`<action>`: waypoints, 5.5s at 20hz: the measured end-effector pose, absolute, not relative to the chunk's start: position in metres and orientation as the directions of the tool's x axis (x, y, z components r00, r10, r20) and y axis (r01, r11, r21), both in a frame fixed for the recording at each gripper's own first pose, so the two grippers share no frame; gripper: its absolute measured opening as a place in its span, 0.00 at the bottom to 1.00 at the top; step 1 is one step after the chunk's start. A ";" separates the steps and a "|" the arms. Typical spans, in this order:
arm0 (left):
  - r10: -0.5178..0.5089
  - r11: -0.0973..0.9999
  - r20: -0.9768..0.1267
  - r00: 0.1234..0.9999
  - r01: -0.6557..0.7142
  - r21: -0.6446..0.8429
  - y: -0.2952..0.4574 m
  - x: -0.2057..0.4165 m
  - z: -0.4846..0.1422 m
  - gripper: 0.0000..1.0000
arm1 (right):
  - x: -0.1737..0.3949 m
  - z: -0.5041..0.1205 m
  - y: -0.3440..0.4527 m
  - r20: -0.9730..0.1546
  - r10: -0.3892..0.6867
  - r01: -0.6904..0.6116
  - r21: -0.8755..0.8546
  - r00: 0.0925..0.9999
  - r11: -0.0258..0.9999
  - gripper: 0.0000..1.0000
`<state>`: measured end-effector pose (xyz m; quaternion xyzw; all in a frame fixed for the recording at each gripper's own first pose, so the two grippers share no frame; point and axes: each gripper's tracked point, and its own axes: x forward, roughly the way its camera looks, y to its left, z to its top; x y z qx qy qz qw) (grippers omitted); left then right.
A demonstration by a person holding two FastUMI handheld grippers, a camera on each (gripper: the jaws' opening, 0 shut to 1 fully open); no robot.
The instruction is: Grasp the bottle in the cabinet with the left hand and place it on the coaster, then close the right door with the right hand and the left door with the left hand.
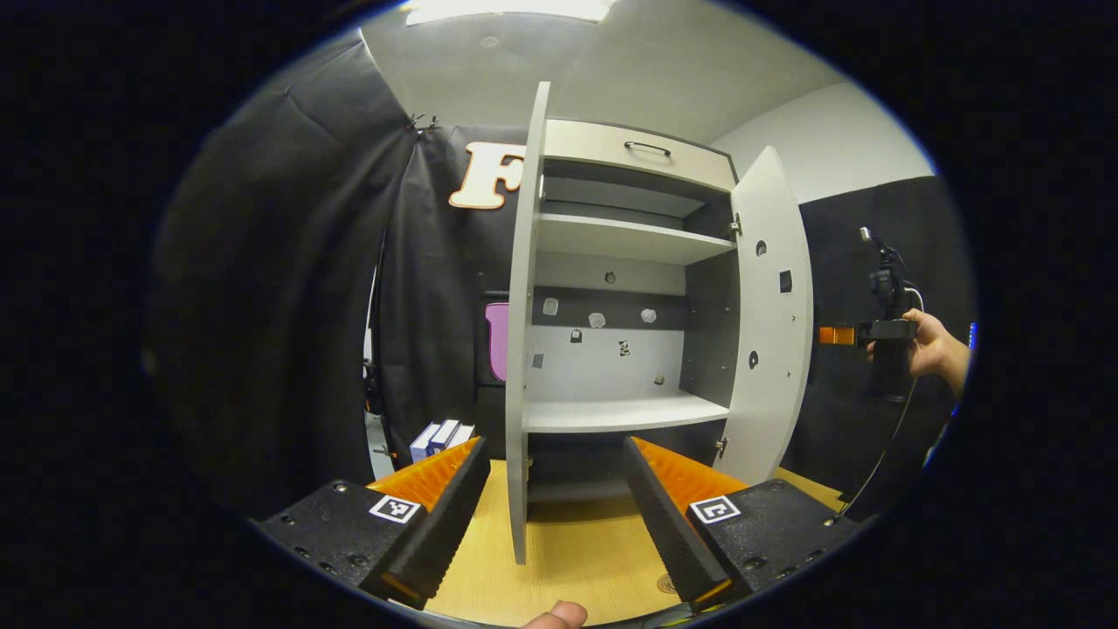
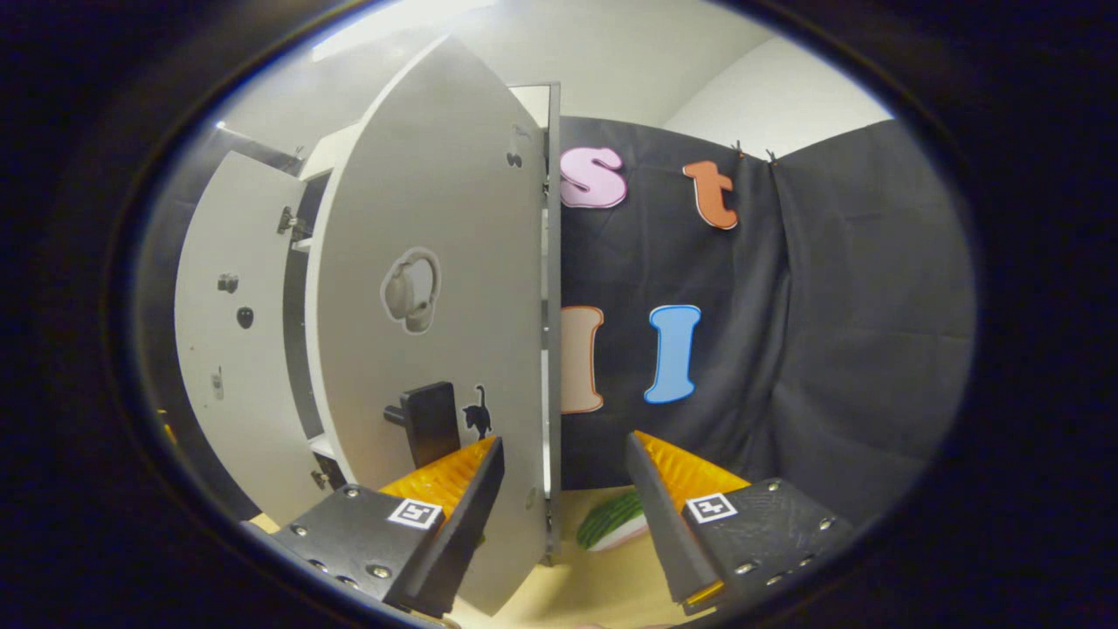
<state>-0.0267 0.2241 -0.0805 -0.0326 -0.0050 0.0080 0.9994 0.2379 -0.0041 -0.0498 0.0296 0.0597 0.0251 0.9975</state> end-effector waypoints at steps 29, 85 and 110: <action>0.249 0.967 -0.042 0.968 -0.251 -0.037 0.358 0.008 -0.090 0.96 | 0.224 -0.050 0.074 -0.084 0.146 -0.141 0.064 0.986 0.988 0.93; 0.102 0.992 -0.037 0.994 -0.105 -0.072 0.231 0.158 -0.030 0.95 | 0.047 -0.075 -0.014 -0.101 0.058 -0.060 -0.019 0.993 0.998 0.97; 0.084 0.991 -0.029 0.996 -0.087 -0.101 0.148 0.022 -0.027 0.96 | 0.007 -0.030 0.028 -0.005 0.150 -0.150 0.047 0.989 0.988 0.96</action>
